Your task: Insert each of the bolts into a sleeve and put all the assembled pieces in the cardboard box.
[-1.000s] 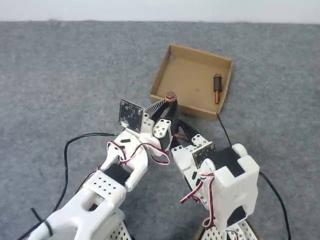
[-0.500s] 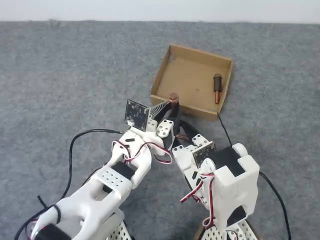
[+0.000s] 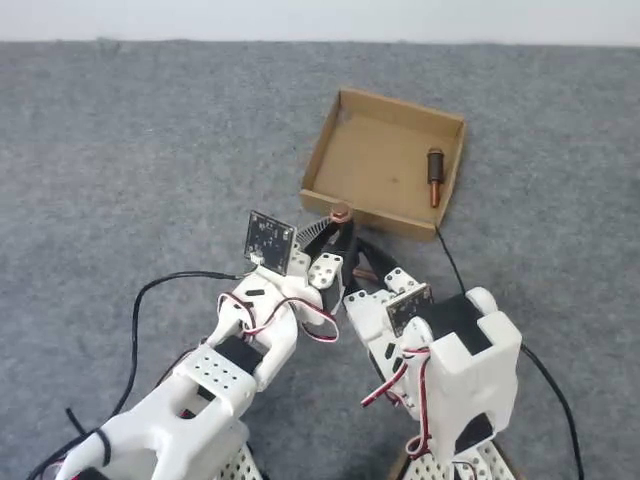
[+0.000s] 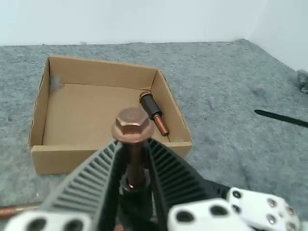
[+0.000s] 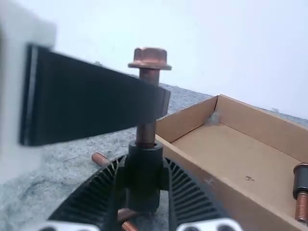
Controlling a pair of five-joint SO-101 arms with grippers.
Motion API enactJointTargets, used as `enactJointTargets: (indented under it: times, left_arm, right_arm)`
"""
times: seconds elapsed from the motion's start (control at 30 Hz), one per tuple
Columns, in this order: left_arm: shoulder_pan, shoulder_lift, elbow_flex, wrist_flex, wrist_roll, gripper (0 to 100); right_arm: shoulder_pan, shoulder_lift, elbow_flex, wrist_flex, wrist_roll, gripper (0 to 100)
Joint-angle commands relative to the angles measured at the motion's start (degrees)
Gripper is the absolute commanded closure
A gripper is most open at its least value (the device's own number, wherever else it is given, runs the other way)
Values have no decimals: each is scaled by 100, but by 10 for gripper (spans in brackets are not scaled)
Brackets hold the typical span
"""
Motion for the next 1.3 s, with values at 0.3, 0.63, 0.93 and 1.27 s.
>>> enactJointTargets:
  times: [0.3, 0.63, 0.93, 1.27]
  left_arm:
    - [-26, -273, -110, 484, 26, 987]
    - [-62, -281, -92, 492, 44, 871]
    - [-18, -325, -75, 484, 44, 870]
    - [-53, -879, -31, 633, 35, 870]
  right_arm:
    - [163, -356, 176, -180, 44, 992]
    - [163, -356, 167, -180, 44, 992]
    - [163, -347, 141, -180, 44, 992]
    - [171, -312, 70, -154, 53, 992]
